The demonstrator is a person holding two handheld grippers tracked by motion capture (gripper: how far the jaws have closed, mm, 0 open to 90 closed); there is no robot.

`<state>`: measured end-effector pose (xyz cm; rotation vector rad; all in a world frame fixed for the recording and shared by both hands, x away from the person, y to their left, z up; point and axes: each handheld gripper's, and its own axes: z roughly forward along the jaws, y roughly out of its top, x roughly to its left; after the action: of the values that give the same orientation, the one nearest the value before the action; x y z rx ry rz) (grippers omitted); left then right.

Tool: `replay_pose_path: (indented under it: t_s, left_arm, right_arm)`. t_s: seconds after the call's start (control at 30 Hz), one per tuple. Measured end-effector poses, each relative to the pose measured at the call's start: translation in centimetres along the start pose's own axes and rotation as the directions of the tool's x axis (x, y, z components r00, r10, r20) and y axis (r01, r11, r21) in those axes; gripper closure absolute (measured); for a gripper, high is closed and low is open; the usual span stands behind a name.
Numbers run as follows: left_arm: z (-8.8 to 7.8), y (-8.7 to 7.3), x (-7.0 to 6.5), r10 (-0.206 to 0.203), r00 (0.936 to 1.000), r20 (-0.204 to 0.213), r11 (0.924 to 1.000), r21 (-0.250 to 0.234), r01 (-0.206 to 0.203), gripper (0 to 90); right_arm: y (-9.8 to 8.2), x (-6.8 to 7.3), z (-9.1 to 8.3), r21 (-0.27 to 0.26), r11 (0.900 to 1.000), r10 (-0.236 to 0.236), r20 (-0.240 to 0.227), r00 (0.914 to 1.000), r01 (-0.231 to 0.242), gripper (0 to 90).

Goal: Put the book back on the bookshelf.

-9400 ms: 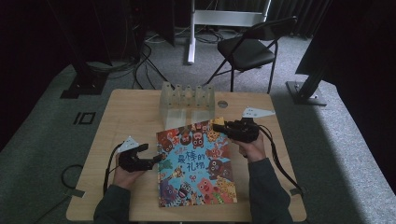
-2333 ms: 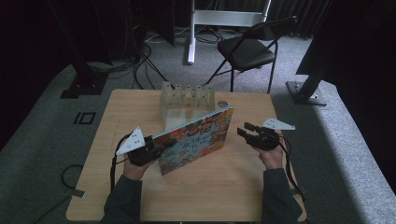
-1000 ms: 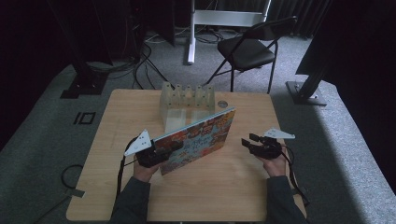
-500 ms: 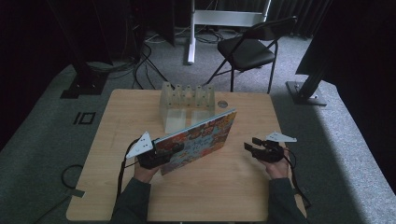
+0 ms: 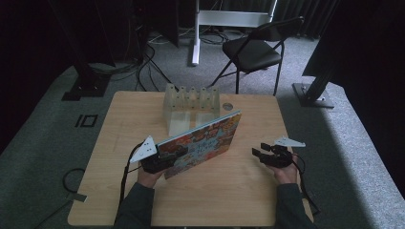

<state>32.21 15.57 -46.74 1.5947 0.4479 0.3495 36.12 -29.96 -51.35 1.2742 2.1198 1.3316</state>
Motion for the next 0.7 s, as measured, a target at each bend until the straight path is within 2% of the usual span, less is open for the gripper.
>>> replay_pose_path:
  t_s: [0.17, 0.53, 0.7]
  left_arm:
    - [0.0, -0.3, 0.2, -0.028, 0.9995, 0.015, 0.9996, -0.006, 0.028, 64.0]
    - [0.1, -1.4, 0.3, -0.034, 0.9994, 0.01, 0.9994, -0.001, 0.034, 63.4]
    - [0.1, -2.0, 0.4, -0.053, 0.9986, 0.001, 0.9986, -0.005, 0.053, 61.8]
  right_arm:
    - [-0.1, 0.0, 0.1, 0.008, 1.0, 0.0, -0.002, 1.0, 0.0, 42.7]
    - [-0.2, -0.1, 0.2, 0.017, 1.0, -0.004, -0.002, 1.0, 0.004, 42.3]
    - [-0.4, -0.3, 0.2, 0.02, 1.0, 0.004, -0.008, 1.0, -0.003, 40.8]
